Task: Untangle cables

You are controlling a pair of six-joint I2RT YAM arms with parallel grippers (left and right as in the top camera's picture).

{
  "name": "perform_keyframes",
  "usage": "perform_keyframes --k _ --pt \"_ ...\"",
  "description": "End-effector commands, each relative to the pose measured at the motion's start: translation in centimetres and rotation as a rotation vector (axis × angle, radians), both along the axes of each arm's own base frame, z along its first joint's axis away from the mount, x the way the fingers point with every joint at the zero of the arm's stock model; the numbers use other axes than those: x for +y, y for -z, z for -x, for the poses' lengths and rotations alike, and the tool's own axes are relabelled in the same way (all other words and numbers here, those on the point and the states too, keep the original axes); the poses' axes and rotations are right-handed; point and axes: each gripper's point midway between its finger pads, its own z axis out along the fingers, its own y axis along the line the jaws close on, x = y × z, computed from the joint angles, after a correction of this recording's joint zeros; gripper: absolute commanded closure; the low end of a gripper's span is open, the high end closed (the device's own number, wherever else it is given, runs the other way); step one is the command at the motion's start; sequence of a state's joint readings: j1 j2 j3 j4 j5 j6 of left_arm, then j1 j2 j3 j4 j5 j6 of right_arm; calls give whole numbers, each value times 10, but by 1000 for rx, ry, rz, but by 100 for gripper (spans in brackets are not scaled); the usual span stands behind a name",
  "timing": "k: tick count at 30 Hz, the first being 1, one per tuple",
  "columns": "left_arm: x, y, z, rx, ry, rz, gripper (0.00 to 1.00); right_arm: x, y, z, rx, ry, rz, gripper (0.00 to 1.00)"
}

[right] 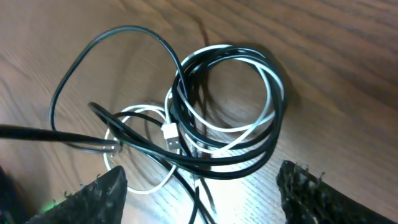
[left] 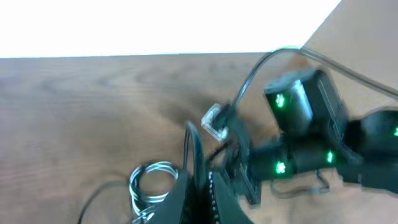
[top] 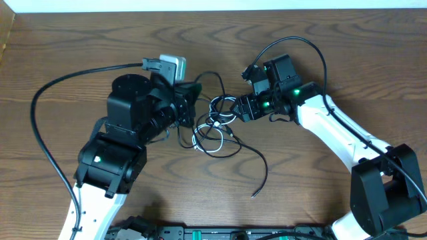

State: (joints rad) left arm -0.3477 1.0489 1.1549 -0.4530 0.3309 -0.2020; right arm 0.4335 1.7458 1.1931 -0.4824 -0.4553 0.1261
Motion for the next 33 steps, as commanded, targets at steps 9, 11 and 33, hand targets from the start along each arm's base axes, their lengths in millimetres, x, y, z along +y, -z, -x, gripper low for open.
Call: perform_keyframes --k 9,11,33 --pt "19 -16 -9 -49 -125 0 93 -13 27 0 158 344 90 24" --pt "22 -13 -10 -42 -137 -10 92 -32 40 17 303 528 153 43" --pt "30 -3 -9 -17 -170 -55 93 16 56 -14 296 913 -31 75"
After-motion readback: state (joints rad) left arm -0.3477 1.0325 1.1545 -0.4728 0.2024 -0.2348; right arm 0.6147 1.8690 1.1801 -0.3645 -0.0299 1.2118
